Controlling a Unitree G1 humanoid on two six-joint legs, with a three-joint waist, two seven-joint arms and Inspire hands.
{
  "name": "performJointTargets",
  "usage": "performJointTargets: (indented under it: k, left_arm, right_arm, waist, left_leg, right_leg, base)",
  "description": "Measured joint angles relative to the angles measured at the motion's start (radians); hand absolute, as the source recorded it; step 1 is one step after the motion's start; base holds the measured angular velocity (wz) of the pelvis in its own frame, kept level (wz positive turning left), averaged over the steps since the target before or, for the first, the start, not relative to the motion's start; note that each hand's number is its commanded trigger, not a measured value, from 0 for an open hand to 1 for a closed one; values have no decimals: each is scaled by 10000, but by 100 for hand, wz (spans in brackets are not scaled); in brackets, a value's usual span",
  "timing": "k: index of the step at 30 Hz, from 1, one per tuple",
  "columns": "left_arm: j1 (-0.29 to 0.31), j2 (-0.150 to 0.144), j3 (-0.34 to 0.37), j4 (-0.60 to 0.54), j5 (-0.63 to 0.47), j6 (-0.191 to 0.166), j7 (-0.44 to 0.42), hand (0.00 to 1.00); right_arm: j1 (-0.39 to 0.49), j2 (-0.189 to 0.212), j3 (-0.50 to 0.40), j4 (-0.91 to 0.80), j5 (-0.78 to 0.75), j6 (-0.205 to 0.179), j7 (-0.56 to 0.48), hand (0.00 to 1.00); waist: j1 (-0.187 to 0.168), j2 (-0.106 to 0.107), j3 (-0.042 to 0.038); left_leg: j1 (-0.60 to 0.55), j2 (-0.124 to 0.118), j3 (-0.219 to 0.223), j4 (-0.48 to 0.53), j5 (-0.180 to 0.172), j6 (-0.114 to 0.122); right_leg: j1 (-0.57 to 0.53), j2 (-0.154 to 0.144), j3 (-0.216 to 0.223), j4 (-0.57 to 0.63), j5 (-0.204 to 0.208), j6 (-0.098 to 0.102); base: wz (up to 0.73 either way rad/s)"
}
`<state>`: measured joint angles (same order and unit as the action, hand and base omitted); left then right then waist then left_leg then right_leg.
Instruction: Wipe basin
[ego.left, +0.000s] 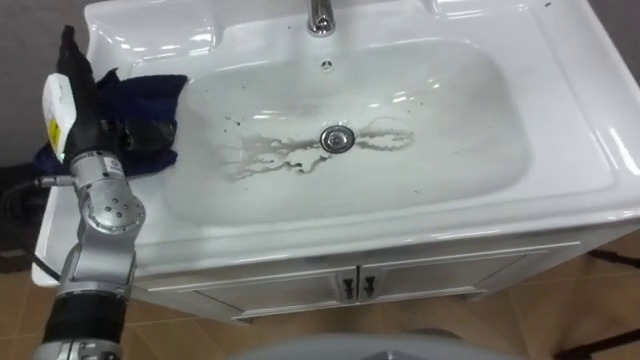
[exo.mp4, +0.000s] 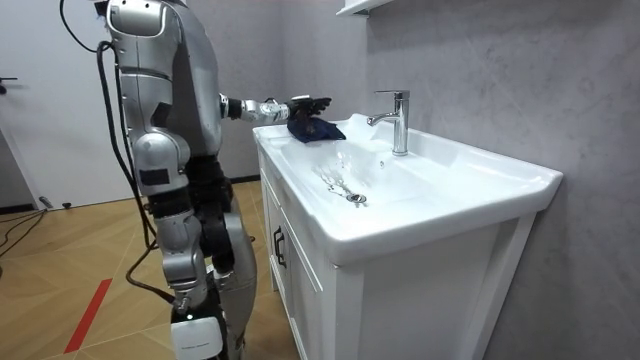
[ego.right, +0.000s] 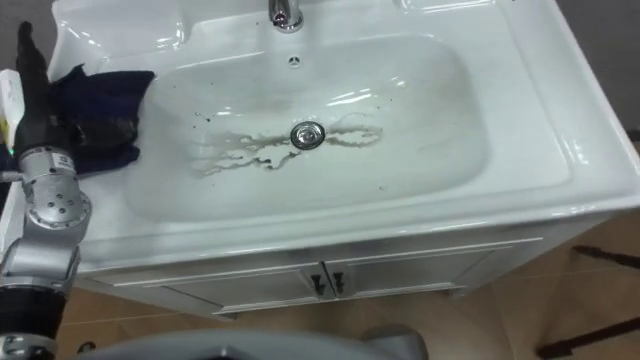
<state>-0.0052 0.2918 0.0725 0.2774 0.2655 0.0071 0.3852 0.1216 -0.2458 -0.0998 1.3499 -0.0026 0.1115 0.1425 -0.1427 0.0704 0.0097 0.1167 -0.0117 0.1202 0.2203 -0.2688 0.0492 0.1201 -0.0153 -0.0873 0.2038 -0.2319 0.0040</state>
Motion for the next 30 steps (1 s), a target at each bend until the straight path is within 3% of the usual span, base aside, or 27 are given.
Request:
performJointTargets:
  k: [6, 10, 17, 27, 30]
  left_arm:
    - [15, -75, -125, 122, 52, 1, -120, 0]
    - [32, -73, -272, 300, 238, 22, -298, 0]
    - [101, -61, -398, 1558, 949, 181, -332, 0]
    - [93, -62, -358, 1893, 2126, 289, -188, 0]
    - [65, -110, -344, 2283, 2396, 99, 183, 0]
  right_arm:
    - [88, 77, -1, -8, -54, -4, -3, 0]
    - [195, 82, -2, -141, -98, 8, -1, 0]
    - [217, 70, 8, -254, -128, 425, -101, 0]
    - [103, 55, -6, -342, -144, 562, -240, 0]
    - [143, 70, -12, -311, -86, 533, -337, 0]
  waist:
    - [-95, -128, -16]
    - [-126, -74, -34]
    - [-136, 141, -96]
    - [-59, 171, -110]
    - [52, 170, -124]
  left_leg:
    - [-3, 0, 30, 17, 0, 1]
    - [5, 21, 5, -12, -1, 1]
    - [349, 31, 143, -248, 1, -3]
    - [341, 48, 284, -311, 31, -38]
    - [412, 44, 400, -335, 36, -49]
  right_leg:
    - [55, 1, -3, 8, 17, -4]
    - [54, 15, -32, 13, 60, -13]
    - [213, 46, 81, 27, 69, -17]
    - [27, 86, 221, 56, 73, -26]
    - [13, 125, 329, 92, 80, -36]
  base:
    - [0]
    - [0]
    - [-8]
    - [-4]
    - [-13]
